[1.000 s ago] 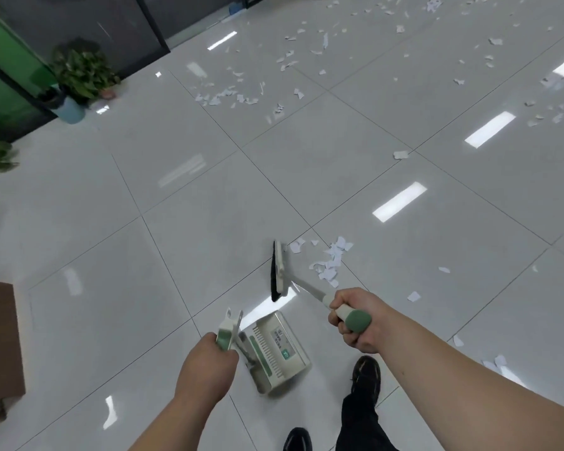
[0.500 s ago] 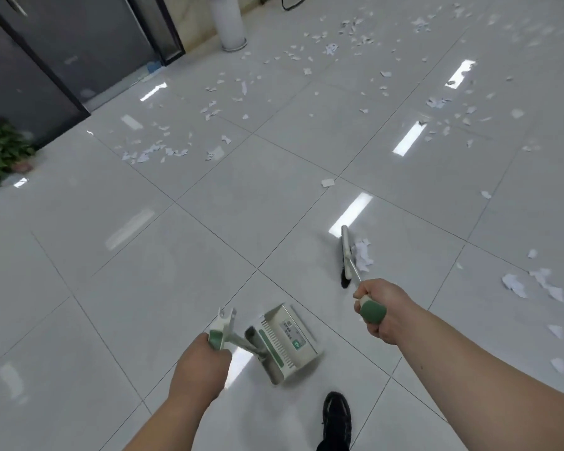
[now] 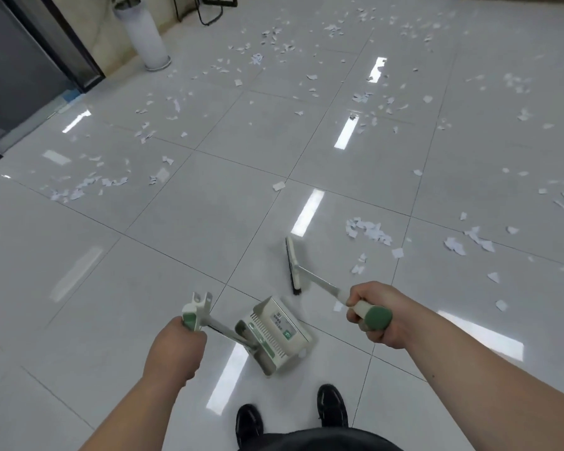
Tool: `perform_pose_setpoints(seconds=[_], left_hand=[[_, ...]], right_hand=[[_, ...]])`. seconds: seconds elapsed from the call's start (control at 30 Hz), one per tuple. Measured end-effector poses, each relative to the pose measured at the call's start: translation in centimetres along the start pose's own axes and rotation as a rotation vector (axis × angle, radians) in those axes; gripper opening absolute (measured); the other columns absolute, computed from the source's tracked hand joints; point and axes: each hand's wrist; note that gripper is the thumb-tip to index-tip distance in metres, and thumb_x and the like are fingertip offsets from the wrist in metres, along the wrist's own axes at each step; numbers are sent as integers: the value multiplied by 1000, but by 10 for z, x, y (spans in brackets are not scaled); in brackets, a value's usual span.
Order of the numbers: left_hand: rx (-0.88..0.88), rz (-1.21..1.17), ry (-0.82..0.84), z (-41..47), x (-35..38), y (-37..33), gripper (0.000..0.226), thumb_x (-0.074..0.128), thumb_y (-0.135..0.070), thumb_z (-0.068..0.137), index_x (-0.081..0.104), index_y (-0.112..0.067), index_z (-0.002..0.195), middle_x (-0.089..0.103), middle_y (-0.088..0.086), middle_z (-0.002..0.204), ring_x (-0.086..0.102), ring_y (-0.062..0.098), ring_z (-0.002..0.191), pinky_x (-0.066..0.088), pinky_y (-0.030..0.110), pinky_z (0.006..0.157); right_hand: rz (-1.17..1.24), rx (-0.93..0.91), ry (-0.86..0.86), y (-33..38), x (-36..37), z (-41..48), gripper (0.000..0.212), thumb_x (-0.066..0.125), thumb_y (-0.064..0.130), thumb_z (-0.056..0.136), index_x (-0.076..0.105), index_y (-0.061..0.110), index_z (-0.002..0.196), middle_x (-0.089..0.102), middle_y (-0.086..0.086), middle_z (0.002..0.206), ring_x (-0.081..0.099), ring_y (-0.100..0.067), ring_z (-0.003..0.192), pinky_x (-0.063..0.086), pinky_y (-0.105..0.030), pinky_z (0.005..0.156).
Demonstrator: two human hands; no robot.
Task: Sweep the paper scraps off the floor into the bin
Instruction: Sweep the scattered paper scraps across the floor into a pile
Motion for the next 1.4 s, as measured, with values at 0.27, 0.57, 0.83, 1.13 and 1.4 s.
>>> perform_pose_setpoints(seconds=[0.27, 0.57, 0.83, 1.13, 1.4], left_hand=[[49, 116, 121, 28, -35, 60, 16, 43, -7, 81, 56, -11, 90, 56, 9, 66, 52, 28, 46, 41, 24, 46], [136, 190, 228, 37, -63, 132, 14, 46, -8, 84, 57, -7, 93, 64, 15, 75, 56, 29, 49, 42, 23, 42], [217, 176, 289, 33, -58, 135, 12, 47, -7, 82, 56, -6, 91, 61, 13, 73, 55, 29, 50, 40, 23, 45], [350, 203, 316, 8, -21, 88, 14, 45, -9, 83, 56, -9, 92, 59, 10, 71, 52, 27, 49, 39, 22, 45], [386, 266, 292, -10, 27, 38, 15, 46, -13, 81, 55, -16, 92, 63, 9, 77, 57, 28, 62, 43, 30, 57]], right_hand=[[-103, 104, 43, -49, 75, -21, 33, 61, 11, 71, 55, 9, 104, 58, -9, 66, 35, -15, 42, 21, -17, 38], [-210, 248, 24, -113, 132, -51, 28, 59, 13, 74, 52, 9, 101, 56, -7, 66, 35, -13, 43, 21, -15, 38], [-97, 278, -91, -160, 85, -89, 35, 61, 14, 74, 57, 10, 108, 58, -5, 70, 41, -13, 41, 26, -17, 41], [-87, 123, -278, -172, 77, -83, 21, 59, 6, 78, 52, 9, 97, 58, -12, 67, 43, -16, 38, 27, -18, 45], [-129, 25, -411, -175, 16, -42, 15, 66, 2, 75, 64, 5, 89, 66, -14, 75, 61, -27, 69, 44, -32, 66]])
Point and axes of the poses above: each hand's wrist, its own z-axis towards the middle knuckle, its own x-axis out of the palm, y = z × x
